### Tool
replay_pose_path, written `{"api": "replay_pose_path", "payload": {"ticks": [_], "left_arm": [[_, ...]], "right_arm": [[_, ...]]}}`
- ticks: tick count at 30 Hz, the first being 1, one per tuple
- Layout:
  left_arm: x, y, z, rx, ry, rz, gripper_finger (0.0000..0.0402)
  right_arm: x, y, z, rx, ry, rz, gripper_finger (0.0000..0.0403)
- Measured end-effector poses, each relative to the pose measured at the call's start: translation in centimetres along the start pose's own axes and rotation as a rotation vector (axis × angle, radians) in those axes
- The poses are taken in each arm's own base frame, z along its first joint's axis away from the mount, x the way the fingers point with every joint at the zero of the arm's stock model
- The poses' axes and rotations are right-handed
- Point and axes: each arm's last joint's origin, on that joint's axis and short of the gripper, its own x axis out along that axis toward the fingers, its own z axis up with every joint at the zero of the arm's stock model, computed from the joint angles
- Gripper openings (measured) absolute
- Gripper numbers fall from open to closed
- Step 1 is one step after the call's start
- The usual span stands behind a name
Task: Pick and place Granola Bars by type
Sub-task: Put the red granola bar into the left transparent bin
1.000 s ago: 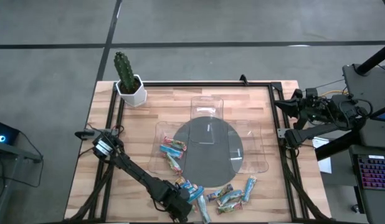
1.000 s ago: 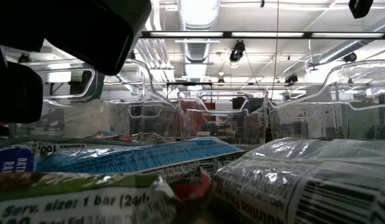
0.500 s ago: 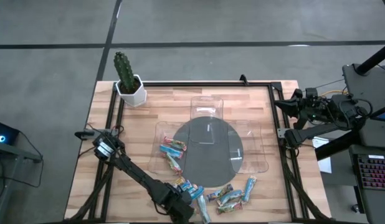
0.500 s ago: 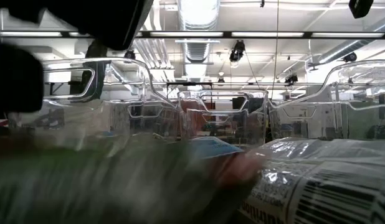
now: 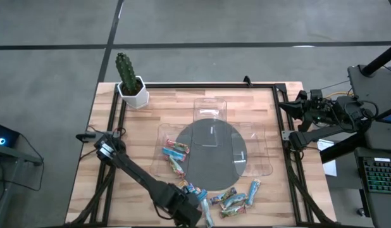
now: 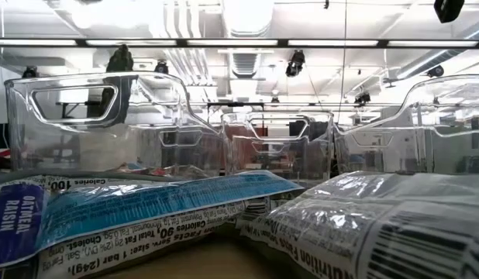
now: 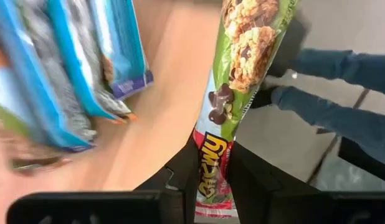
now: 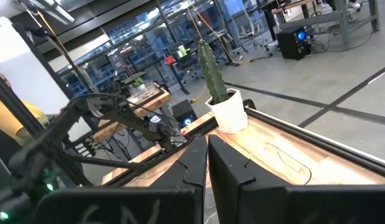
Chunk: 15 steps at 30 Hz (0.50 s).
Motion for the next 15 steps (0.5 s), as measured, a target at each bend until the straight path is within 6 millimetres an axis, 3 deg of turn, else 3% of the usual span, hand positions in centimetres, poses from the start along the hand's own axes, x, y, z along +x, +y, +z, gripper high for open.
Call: {"api": "replay_pose_path", "payload": {"ticks": [3,7,11,15], "left_arm": [[-3.2,-0.5,0.4,0.033,-0.075,0.047,0.0064],[-7.9,0.2,0.8,0.032,-0.174,0.197,0.0064],[-11.7,2.3,1.7,-0.011,-0.290,0.313,0.0064],[-13.5,5.1,2.4,-0.074,-0.321,0.346,0.0064]], "right_arm": [[0.0,0.0,0.0,0.000,0.000,0.000,0.0009],[0.0,0.0,0.0,0.000,0.000,0.001,0.0009],[0.0,0.0,0.0,0.004,0.000,0.001,0.0009],[0.0,0.0,0.0,0.004,0.001,0.003,0.0009]]}}
